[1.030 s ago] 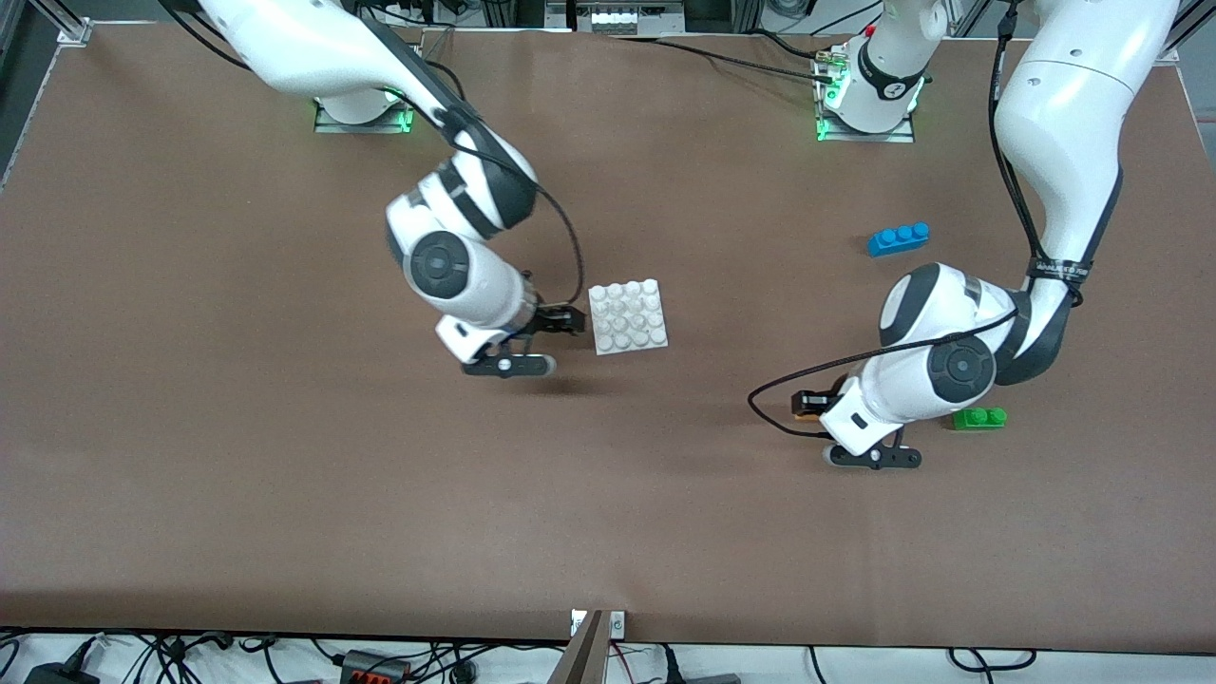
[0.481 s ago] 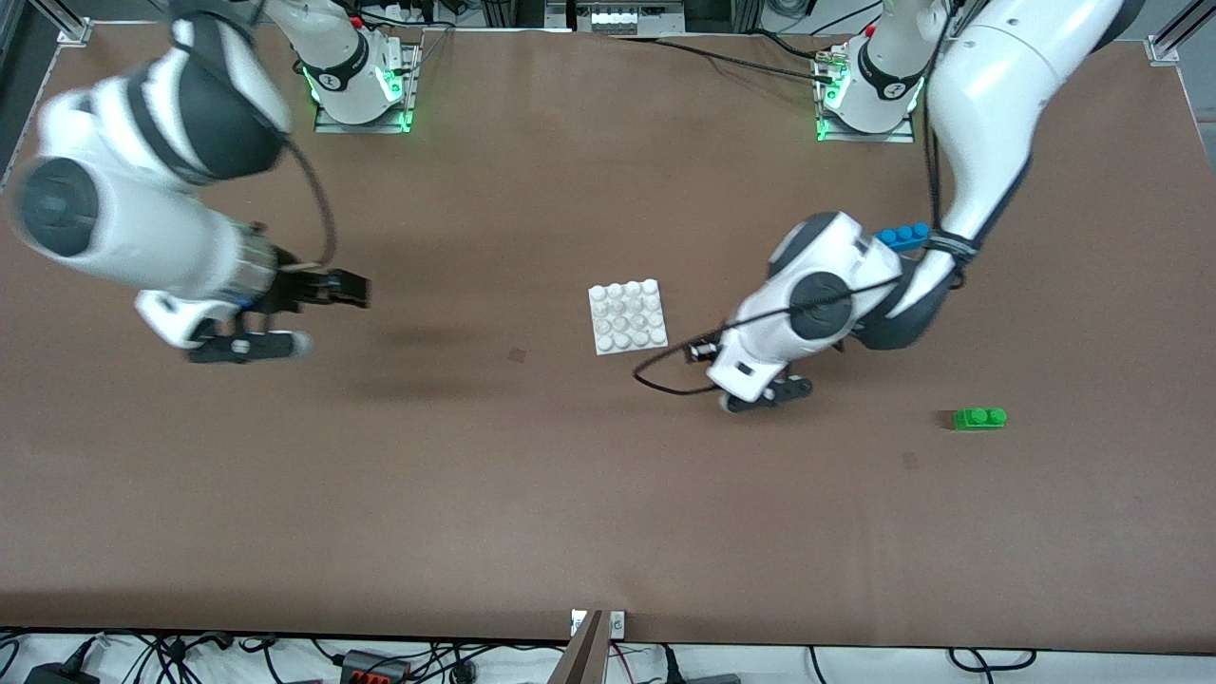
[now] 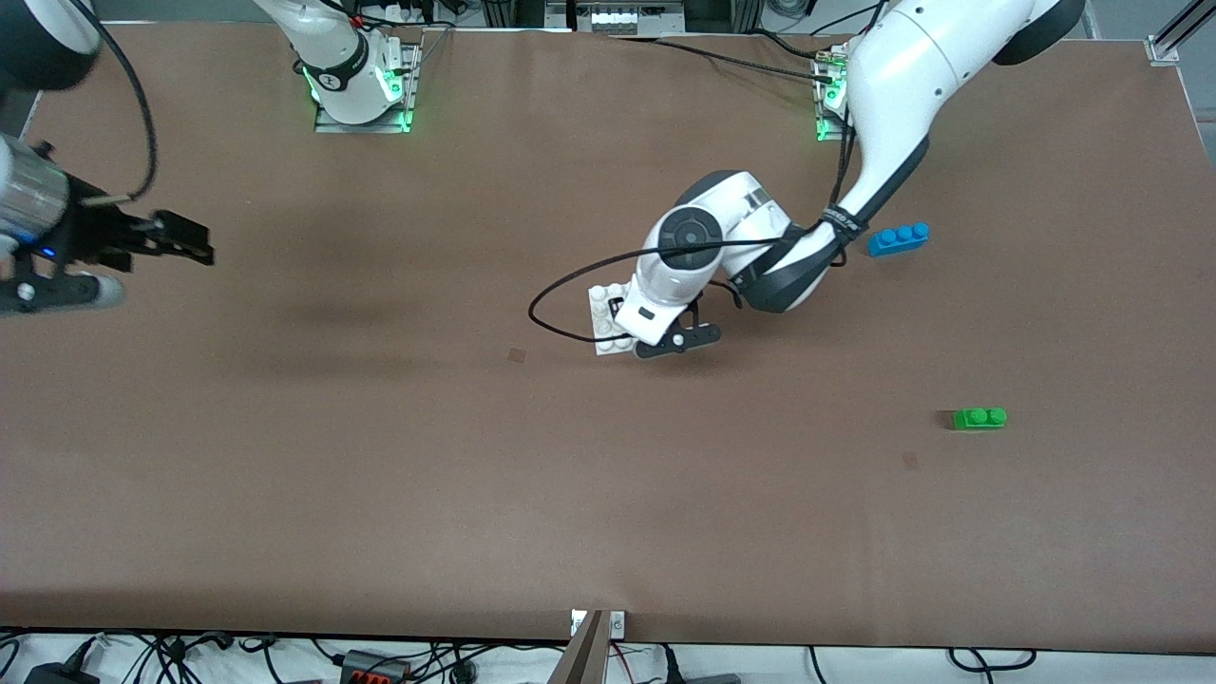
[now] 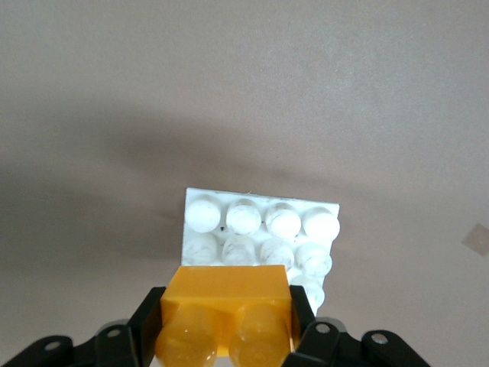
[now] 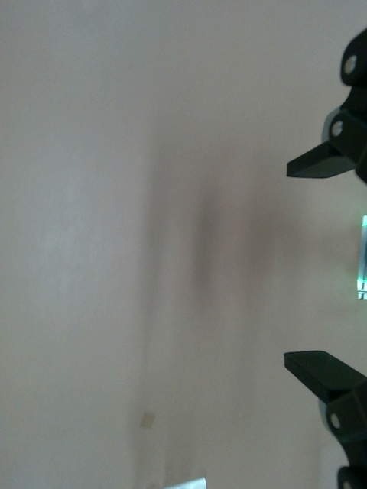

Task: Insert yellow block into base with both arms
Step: 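Lower the yellow block onto the white plate studs with the left gripper, then press the yellow block down onto the plate with the left gripper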

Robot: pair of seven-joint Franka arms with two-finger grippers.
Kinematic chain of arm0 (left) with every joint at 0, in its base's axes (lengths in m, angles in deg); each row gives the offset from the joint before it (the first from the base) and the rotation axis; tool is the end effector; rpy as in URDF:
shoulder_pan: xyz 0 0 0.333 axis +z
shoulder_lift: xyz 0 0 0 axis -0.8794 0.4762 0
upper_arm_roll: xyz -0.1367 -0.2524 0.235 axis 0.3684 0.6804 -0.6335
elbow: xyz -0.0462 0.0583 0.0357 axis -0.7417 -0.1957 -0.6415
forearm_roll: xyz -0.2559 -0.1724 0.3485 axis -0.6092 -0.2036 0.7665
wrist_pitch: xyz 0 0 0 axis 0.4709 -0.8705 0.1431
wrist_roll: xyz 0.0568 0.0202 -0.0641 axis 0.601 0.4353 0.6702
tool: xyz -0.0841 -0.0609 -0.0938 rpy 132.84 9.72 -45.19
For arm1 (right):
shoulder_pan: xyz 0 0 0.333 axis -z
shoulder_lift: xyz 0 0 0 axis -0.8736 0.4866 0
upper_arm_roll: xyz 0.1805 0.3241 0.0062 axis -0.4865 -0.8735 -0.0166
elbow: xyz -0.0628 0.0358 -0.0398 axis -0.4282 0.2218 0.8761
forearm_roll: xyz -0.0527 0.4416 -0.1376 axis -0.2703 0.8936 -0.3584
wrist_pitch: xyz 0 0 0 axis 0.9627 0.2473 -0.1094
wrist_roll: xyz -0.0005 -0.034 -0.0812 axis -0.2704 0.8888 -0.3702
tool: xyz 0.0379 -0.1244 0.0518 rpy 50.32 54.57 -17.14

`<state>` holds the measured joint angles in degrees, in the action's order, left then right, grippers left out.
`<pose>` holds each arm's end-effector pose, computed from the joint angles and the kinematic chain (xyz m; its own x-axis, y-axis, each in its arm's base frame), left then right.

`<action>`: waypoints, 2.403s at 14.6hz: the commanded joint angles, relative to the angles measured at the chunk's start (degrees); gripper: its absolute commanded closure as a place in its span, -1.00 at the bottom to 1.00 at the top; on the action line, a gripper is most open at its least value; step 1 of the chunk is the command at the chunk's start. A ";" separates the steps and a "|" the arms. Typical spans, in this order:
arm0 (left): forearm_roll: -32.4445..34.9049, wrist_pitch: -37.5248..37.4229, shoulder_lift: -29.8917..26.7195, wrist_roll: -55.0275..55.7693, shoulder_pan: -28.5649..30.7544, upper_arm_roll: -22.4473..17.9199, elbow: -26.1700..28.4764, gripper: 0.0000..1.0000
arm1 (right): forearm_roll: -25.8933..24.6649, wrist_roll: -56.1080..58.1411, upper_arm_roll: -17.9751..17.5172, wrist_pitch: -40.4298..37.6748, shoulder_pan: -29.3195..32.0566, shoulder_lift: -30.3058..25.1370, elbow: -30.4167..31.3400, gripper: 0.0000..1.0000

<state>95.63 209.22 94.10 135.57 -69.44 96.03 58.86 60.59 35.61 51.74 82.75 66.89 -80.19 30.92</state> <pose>0.5922 -0.5102 0.2338 0.9432 0.3000 -0.1424 0.3093 -0.9498 0.0475 0.6640 0.0247 0.6221 0.9895 0.0573 -0.1326 0.0602 -0.9980 0.0174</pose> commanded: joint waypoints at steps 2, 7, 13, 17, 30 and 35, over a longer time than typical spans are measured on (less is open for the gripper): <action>5.20 6.68 -0.34 8.02 -0.57 -0.38 4.71 -0.21 | 1.31 0.38 9.53 5.84 -5.74 -10.06 12.67 -1.00; 15.23 7.31 0.27 18.06 -2.32 -0.03 6.65 -0.21 | 1.49 0.82 14.89 15.02 -9.78 -12.64 17.37 -1.00; 15.32 7.31 0.36 18.58 -2.94 0.41 6.65 -0.21 | 1.49 0.47 14.90 6.49 -9.70 -10.00 11.91 -1.00; 15.41 7.31 0.53 18.67 -4.00 0.32 6.65 -0.21 | 1.58 0.20 14.90 6.49 -9.70 -10.00 11.91 -1.00; 20.32 7.39 2.91 20.61 -4.35 0.32 6.48 -0.22 | 1.58 0.11 14.81 6.49 -9.96 -9.92 11.91 -1.00; 22.00 7.39 3.70 19.99 -3.91 0.32 6.48 -0.24 | 1.58 0.11 14.81 6.49 -9.88 -9.91 11.91 -1.00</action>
<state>114.85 216.27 95.84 154.72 -73.98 96.21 65.50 61.12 35.95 65.75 90.46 57.61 -90.62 44.32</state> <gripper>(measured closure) 0.313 0.000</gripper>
